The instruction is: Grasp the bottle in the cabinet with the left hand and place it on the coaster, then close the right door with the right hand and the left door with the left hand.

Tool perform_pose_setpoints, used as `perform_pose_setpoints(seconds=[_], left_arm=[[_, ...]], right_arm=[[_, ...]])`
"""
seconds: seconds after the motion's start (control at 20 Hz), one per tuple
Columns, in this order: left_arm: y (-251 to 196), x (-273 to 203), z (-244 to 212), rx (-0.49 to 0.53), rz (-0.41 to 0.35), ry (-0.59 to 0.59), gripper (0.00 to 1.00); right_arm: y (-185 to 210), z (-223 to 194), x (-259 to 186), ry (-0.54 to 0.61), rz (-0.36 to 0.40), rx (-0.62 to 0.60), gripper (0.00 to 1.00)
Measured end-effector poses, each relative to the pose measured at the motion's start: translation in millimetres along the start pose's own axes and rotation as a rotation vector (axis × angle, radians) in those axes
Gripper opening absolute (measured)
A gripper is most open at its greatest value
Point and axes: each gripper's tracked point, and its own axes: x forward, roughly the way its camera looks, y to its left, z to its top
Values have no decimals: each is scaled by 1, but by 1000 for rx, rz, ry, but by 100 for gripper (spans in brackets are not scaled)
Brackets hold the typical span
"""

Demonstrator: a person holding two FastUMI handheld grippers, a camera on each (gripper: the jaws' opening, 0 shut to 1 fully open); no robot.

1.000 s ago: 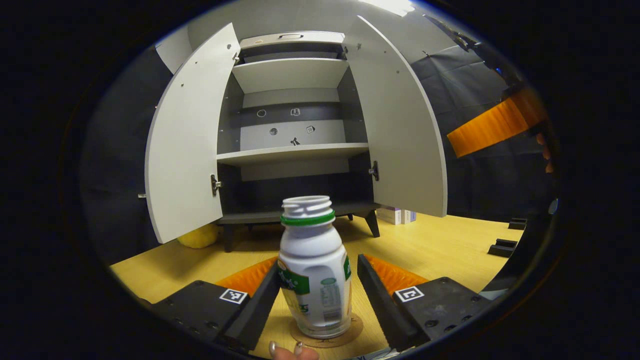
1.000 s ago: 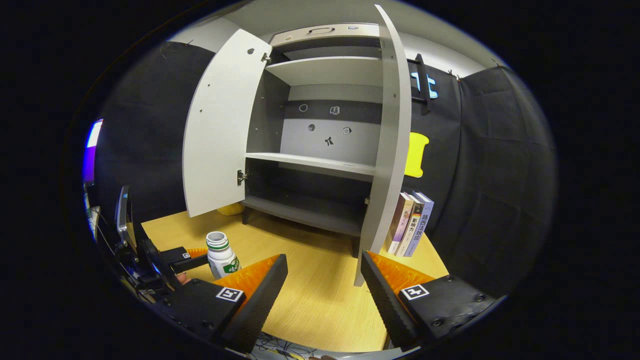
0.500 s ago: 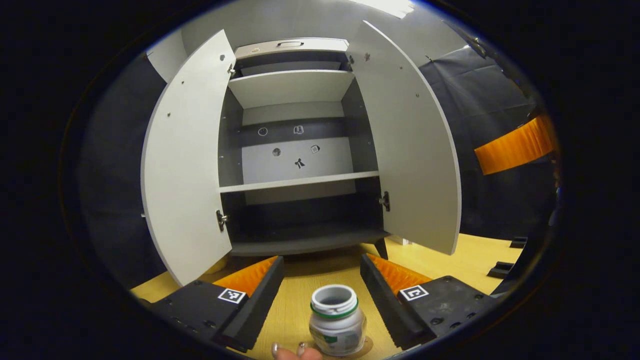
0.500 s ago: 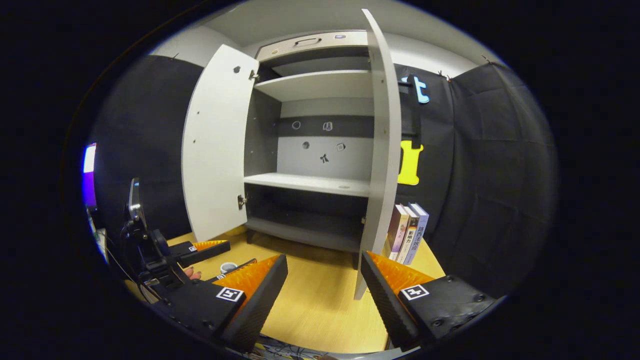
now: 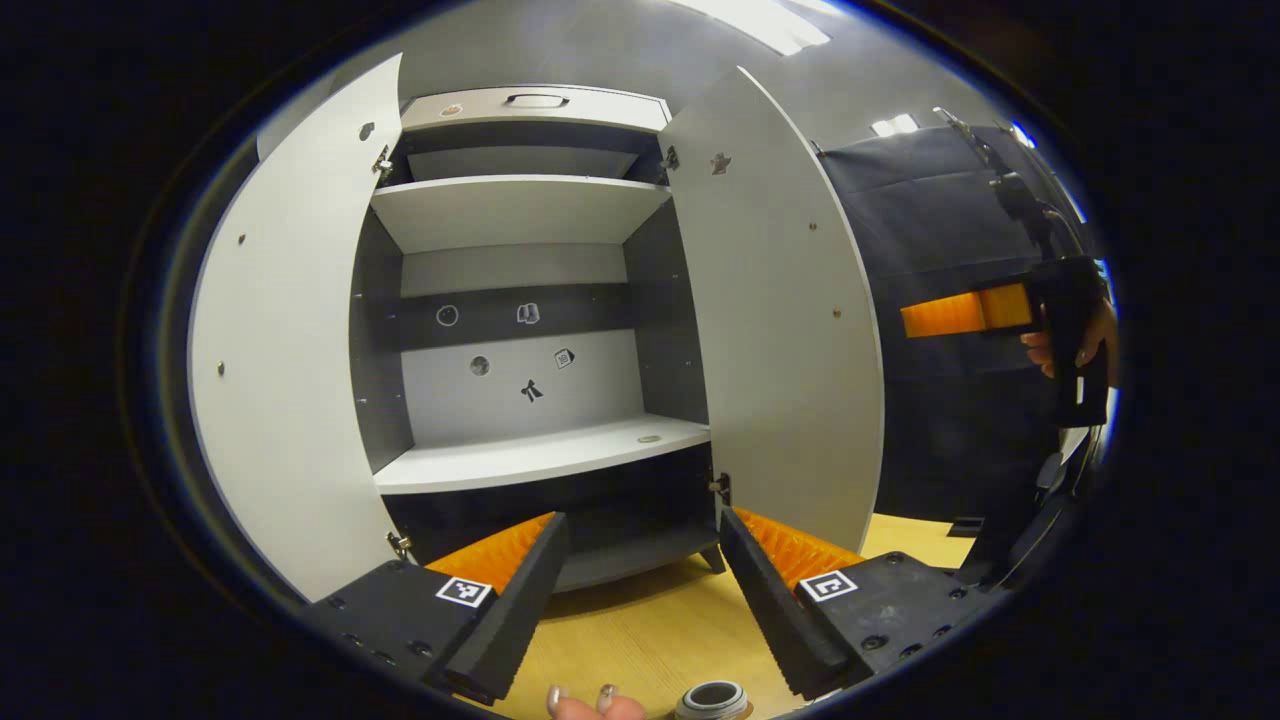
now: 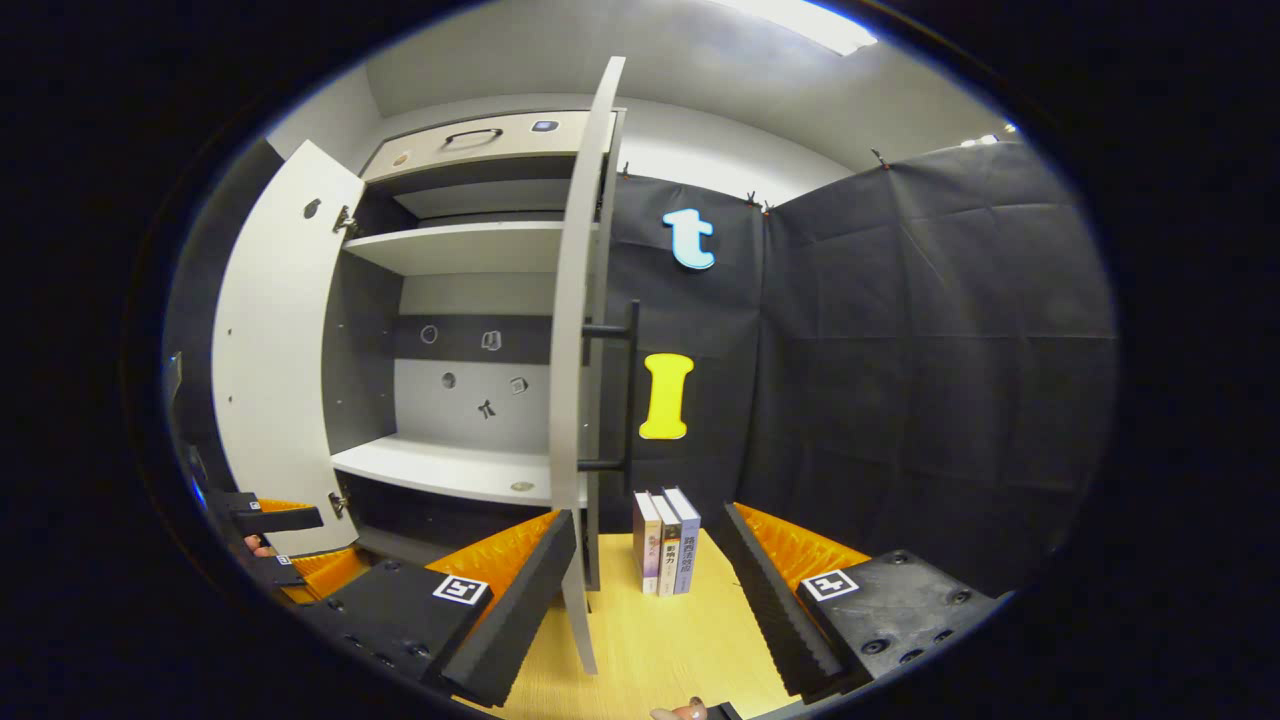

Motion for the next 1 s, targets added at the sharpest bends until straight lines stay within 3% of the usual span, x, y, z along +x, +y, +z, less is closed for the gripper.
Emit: perform_pose_setpoints(seconds=[0.1, 0.2, 0.35, 0.45, 0.5, 0.75, 1.0], left_arm=[[-1, 6, 14, -33, -47, -2, 95], [6, 12, 24, -46, -36, 7, 96], [23, 18, 36, -57, 71, 3, 93], [28, 24, 46, -46, 142, -19, 96], [33, 25, 48, -42, 186, -19, 95], [44, 18, 59, -85, 339, -35, 95], [73, -23, 54, -105, 425, -14, 95]], right_arm=[[-3, 13, 10, -23, -11, 28, 98], [-2, 22, 20, -44, 18, 30, 97], [7, 24, 37, -40, 125, 2, 97], [12, 27, 42, -54, 214, -16, 90], [18, 26, 42, -43, 264, 1, 94], [58, 19, 45, 6, 485, 106, 94], [115, 18, 52, -4, 580, 67, 96]])
